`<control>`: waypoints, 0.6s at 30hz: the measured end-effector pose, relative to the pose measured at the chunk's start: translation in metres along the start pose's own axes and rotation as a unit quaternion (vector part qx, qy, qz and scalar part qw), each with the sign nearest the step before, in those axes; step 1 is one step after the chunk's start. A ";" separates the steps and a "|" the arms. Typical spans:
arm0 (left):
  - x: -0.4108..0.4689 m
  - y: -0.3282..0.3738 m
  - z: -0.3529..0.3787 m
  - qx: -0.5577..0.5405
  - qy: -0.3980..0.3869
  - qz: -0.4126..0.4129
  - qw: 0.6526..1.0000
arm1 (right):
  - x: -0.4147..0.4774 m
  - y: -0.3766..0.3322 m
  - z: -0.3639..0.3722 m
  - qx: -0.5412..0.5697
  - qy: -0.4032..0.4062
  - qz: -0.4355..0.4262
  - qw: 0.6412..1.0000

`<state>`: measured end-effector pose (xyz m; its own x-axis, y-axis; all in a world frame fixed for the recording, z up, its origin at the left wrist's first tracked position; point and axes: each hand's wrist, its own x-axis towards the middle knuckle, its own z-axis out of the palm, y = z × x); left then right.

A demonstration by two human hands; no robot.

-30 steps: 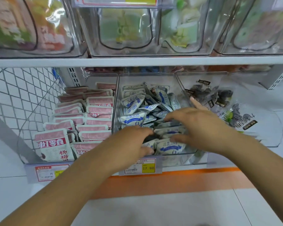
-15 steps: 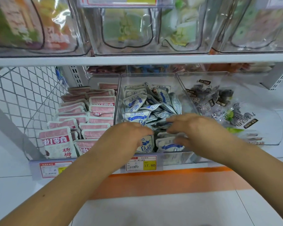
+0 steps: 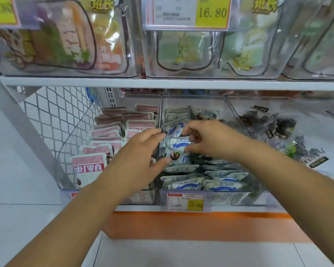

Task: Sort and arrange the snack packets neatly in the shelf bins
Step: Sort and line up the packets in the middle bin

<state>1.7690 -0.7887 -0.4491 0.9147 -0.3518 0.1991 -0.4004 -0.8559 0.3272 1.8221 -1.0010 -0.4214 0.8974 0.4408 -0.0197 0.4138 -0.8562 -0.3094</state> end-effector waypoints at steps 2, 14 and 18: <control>0.001 0.000 0.001 -0.027 -0.001 -0.011 1.000 | 0.016 -0.002 0.010 -0.008 0.006 -0.014 1.000; 0.002 -0.001 0.007 0.024 0.059 0.063 0.996 | -0.025 0.003 0.041 0.013 0.035 -0.092 0.995; 0.003 0.015 0.020 0.083 0.010 0.133 0.988 | -0.013 0.013 0.014 0.093 -0.102 -0.033 0.990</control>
<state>1.7670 -0.8102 -0.4620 0.7765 -0.5660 0.2770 -0.6099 -0.7856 0.1043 1.8137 -1.0144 -0.4386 0.8112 0.5564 -0.1798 0.4190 -0.7676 -0.4850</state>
